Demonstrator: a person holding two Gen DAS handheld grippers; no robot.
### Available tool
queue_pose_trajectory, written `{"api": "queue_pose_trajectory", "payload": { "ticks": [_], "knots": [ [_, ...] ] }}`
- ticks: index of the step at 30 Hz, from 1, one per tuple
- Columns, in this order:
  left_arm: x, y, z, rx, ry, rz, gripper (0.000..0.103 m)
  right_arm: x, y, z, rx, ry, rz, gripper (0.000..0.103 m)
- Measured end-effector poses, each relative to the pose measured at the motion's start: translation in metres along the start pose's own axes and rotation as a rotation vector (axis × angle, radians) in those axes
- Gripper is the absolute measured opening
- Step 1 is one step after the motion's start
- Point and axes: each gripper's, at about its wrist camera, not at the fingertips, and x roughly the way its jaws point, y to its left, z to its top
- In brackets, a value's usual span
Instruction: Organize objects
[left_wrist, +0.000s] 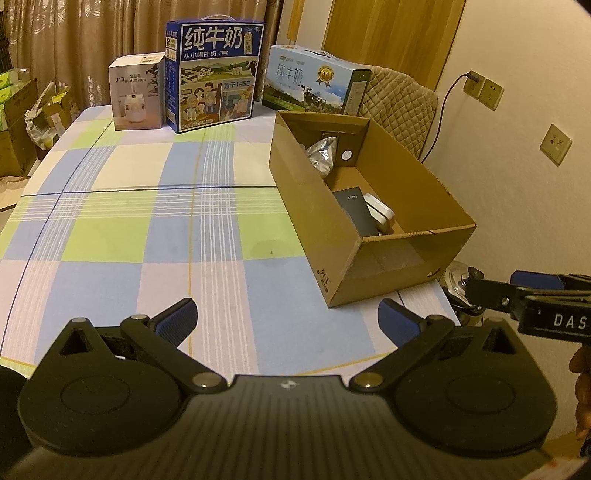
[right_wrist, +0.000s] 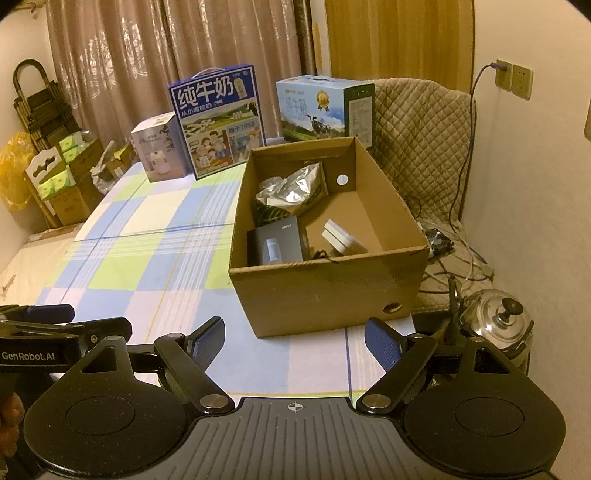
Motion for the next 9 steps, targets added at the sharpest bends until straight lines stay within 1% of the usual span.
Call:
{"api": "queue_pose_trajectory", "payload": {
  "ticks": [9],
  "knots": [
    [-0.0009,0.0000,-0.0009,-0.004,-0.012,-0.010,0.102,0.0026,0.0034,-0.0017,-0.008,0.006,-0.001,0.080]
  ]
}}
